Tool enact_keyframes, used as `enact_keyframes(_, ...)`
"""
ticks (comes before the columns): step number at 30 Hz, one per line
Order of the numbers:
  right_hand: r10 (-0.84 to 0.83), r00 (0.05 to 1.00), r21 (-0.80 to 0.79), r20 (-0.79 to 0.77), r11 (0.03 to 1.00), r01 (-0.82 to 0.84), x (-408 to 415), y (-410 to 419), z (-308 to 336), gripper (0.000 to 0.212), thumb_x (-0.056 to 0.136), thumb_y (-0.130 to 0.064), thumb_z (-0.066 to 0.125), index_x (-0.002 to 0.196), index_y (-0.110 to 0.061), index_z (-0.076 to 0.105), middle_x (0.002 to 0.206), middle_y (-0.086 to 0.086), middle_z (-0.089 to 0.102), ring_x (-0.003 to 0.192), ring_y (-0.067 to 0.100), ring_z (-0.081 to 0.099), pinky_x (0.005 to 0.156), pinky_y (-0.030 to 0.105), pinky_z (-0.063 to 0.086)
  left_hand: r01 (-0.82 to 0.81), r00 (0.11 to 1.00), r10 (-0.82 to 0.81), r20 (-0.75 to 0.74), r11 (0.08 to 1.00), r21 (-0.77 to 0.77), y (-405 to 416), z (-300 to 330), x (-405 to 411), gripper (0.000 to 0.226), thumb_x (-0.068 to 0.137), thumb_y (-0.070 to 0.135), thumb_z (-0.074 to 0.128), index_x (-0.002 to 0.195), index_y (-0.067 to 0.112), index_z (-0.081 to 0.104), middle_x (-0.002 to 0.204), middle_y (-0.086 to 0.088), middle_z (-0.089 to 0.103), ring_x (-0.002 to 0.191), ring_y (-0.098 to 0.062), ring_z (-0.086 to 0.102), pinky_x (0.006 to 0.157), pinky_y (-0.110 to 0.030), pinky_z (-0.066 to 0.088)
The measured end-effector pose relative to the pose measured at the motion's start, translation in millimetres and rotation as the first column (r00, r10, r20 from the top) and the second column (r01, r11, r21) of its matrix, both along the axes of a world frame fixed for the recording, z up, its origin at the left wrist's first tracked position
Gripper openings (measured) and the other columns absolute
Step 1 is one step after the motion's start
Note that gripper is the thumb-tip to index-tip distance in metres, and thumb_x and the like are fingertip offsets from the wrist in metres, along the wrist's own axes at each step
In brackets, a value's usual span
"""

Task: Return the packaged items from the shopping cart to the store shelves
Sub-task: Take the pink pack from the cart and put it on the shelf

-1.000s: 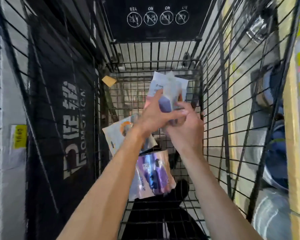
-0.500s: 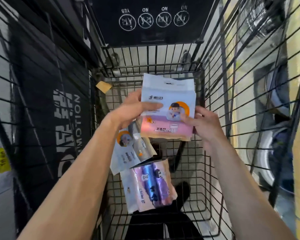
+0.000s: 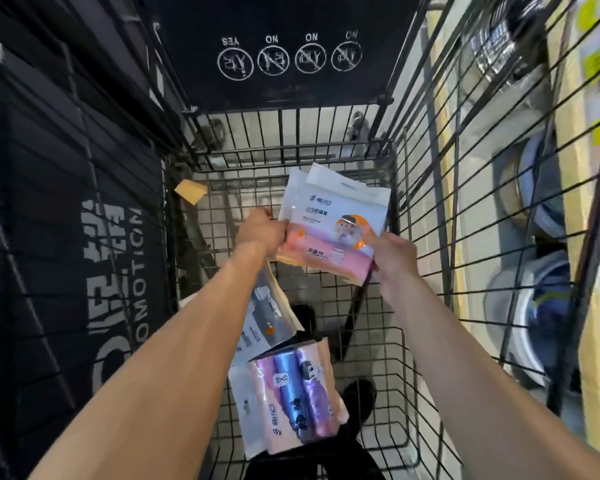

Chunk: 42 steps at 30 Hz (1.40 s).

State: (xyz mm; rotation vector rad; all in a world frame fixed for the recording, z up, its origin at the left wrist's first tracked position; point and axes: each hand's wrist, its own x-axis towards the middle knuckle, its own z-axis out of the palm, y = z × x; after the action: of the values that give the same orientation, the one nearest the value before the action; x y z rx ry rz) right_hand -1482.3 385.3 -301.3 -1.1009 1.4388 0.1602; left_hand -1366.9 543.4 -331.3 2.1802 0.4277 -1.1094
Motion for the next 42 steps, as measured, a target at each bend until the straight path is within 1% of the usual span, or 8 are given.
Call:
enact_keyframes(6,0.028,0.999,-0.010,-0.031,1.000,-0.029,8.2,4.1,-4.1,0.019,0.095,-0.023,0.066,0.088,-0.006,0.061,0.108,0.016,0.067,0.092,0.030,0.068,0.074,0.045,0.057,-0.004,0.992,-0.003,0.128,0.998,0.058,-5.2,1.2,-10.4,0.020,0.097,0.022,0.062,0.113,0.019,0.072,0.107,-0.001,0.072,0.098,-0.023,0.069,0.093,-0.033,0.056)
enact_keyframes(11,0.086,0.996,-0.046,0.021,0.995,-0.085,-14.0,8.2,-0.3,0.015,0.097,-0.026,0.062,0.095,-0.011,0.061,0.099,0.004,0.068,0.074,0.013,0.061,0.047,0.013,0.049,-0.180,0.984,0.178,-0.028,0.957,-0.227,11.0,4.0,-3.8,0.012,0.091,0.021,0.073,0.087,0.013,0.065,0.077,-0.002,0.066,0.064,-0.015,0.061,0.067,-0.027,0.052)
enact_keyframes(15,-0.048,0.993,0.006,0.106,0.999,0.048,-32.0,35.5,12.0,0.016,0.093,-0.032,0.067,0.103,-0.019,0.066,0.115,0.011,0.070,0.100,0.025,0.069,0.087,0.049,0.059,-0.090,0.995,0.099,0.022,0.962,-0.257,17.0,32.5,10.9,0.027,0.088,0.017,0.077,0.103,0.013,0.055,0.090,-0.004,0.065,0.062,-0.008,0.064,0.057,-0.023,0.052)
enact_keyframes(19,-0.190,0.959,0.131,0.209,0.978,0.165,-30.7,50.2,40.3,0.021,0.095,-0.032,0.065,0.110,-0.018,0.064,0.121,0.011,0.067,0.093,0.025,0.068,0.075,0.044,0.057,-0.036,0.996,0.005,-0.087,0.933,-0.358,38.3,82.8,26.2,0.027,0.088,0.015,0.074,0.114,0.010,0.068,0.097,-0.006,0.077,0.072,-0.015,0.073,0.065,-0.031,0.062)
enact_keyframes(25,-0.202,0.882,0.191,0.425,0.973,0.131,-24.4,59.1,137.4,0.021,0.087,-0.027,0.073,0.104,-0.015,0.074,0.107,0.010,0.076,0.105,0.033,0.070,0.091,0.050,0.056,-0.041,0.991,0.095,0.092,0.881,-0.471,79.1,202.3,13.7,0.016,0.091,0.005,0.065,0.102,0.012,0.075,0.100,-0.008,0.079,0.074,-0.016,0.075,0.066,-0.027,0.062)
enact_keyframes(32,0.059,0.888,-0.068,0.457,0.997,-0.031,-68.4,35.3,264.0,0.045,0.075,-0.034,0.082,0.087,0.007,0.067,0.075,0.017,0.068,0.066,0.018,0.054,0.058,0.032,0.040,0.075,0.985,0.023,0.171,0.836,-0.544,70.0,311.8,-25.9,0.021,0.094,0.001,0.059,0.109,0.007,0.072,0.095,-0.003,0.080,0.074,-0.012,0.075,0.063,-0.022,0.060)
enact_keyframes(38,0.145,0.880,-0.227,0.453,0.973,-0.043,-177.6,-15.9,359.3,0.038,0.062,-0.043,0.083,0.090,-0.017,0.078,0.088,0.012,0.078,0.077,0.027,0.069,0.069,0.050,0.058,0.255,0.967,-0.207,0.150,0.723,-0.643,-9.5,388.9,-92.6,0.025,0.090,-0.008,0.057,0.108,0.005,0.070,0.094,-0.002,0.078,0.067,-0.013,0.074,0.057,-0.023,0.060)
enact_keyframes(42,-0.018,0.871,-0.236,0.490,0.960,0.153,-262.7,-52.9,411.4,0.015,0.075,-0.020,0.084,0.087,-0.014,0.079,0.082,0.008,0.077,0.073,0.024,0.068,0.064,0.035,0.058,0.398,0.900,-0.399,0.173,0.594,-0.699,-91.6,437.0,-138.5,0.033,0.087,-0.010,0.059,0.112,0.011,0.069,0.093,-0.002,0.079,0.073,-0.013,0.075,0.065,-0.025,0.062)
